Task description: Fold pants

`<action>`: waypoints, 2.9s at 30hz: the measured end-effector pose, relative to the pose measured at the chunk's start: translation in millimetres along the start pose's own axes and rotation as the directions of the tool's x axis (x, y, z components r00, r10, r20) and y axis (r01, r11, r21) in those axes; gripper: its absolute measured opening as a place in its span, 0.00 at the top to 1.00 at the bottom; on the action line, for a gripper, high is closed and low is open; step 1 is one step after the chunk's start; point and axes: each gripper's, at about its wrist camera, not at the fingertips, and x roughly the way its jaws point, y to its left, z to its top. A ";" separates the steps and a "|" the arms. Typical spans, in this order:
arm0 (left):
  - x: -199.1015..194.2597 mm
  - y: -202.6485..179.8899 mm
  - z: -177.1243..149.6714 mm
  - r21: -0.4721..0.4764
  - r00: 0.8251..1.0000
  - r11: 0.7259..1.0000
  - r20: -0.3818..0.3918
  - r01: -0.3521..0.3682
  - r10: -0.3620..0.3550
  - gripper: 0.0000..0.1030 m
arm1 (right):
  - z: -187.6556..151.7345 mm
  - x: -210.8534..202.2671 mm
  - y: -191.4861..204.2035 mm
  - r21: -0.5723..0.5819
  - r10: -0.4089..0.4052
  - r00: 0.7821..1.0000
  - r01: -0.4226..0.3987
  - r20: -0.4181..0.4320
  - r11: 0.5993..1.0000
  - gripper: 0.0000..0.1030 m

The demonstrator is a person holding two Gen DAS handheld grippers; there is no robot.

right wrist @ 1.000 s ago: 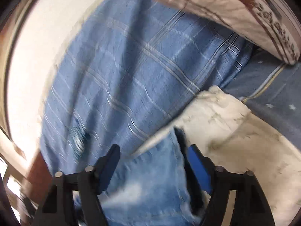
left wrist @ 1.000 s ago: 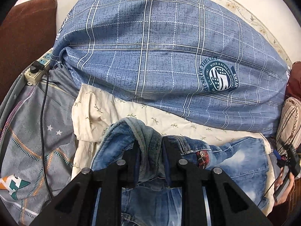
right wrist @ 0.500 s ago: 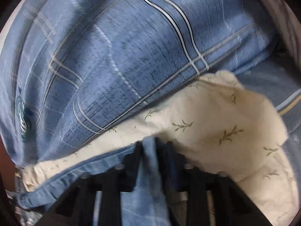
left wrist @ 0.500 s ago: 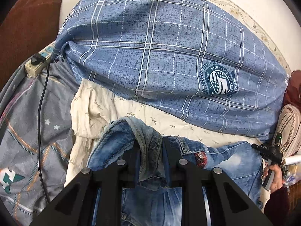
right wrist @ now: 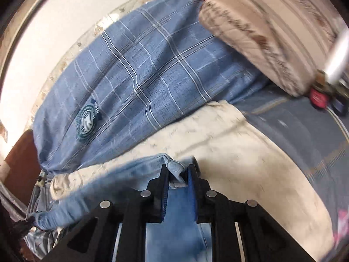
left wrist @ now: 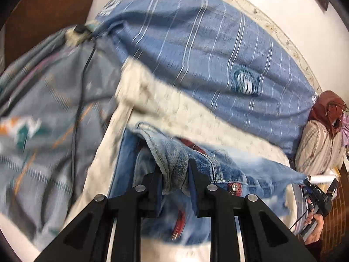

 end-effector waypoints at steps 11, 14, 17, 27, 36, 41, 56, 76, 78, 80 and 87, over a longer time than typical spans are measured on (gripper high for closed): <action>20.9 28.0 -67.8 0.005 0.992 0.998 -0.107 -0.060 0.060 0.78 | -78.7 -29.7 -41.0 0.095 -0.049 0.983 0.067 -0.176 0.993 0.83; 23.6 25.3 -68.3 0.053 0.988 0.995 -0.125 -0.081 0.087 0.76 | -88.0 -24.4 -53.2 0.180 -0.037 0.975 0.078 -0.221 0.981 0.80; 22.8 26.5 -74.2 0.076 0.979 0.990 -0.155 -0.121 0.131 0.67 | -104.6 -23.7 -60.6 0.292 -0.012 0.954 0.104 -0.301 0.951 0.80; -32.6 -49.6 -73.2 0.241 0.977 0.947 0.061 -0.215 0.206 0.43 | -140.1 -100.2 -58.3 0.263 -0.044 0.982 0.092 -0.184 0.960 0.80; -4.3 -150.2 -58.8 0.338 0.988 0.930 0.100 -0.143 0.115 0.08 | -155.6 -137.0 -40.4 0.228 0.045 0.996 -0.025 -0.083 0.973 0.79; 76.0 -159.9 -46.8 0.266 0.976 0.949 -0.091 -0.166 0.196 0.08 | -163.7 -137.6 -31.0 0.186 0.044 0.993 -0.022 -0.111 0.982 0.79; 153.0 -140.8 -118.7 0.387 0.892 0.899 -0.307 -0.204 0.334 0.00 | -164.8 -145.4 -41.1 0.195 0.042 0.995 -0.024 -0.090 0.980 0.79; -0.7 -165.1 -93.3 0.360 0.977 0.918 -0.064 -0.168 0.204 0.00 | -178.3 -132.5 -6.4 0.045 0.024 0.990 -0.018 -0.140 0.999 0.79; -4.6 -163.5 -93.2 0.366 0.979 0.915 -0.048 -0.168 0.199 0.00 | -179.1 -129.5 -5.8 0.066 0.041 0.988 -0.031 -0.146 0.997 0.79; -7.5 -161.1 -95.0 0.375 0.980 0.912 -0.037 -0.167 0.195 0.00 | -179.2 -126.7 -4.3 0.088 0.054 0.987 -0.040 -0.152 0.995 0.79; 22.8 -148.7 -91.6 0.357 0.972 0.914 -0.058 -0.192 0.227 0.00 | -187.4 -125.9 19.0 0.011 0.045 0.989 -0.044 -0.144 0.999 0.62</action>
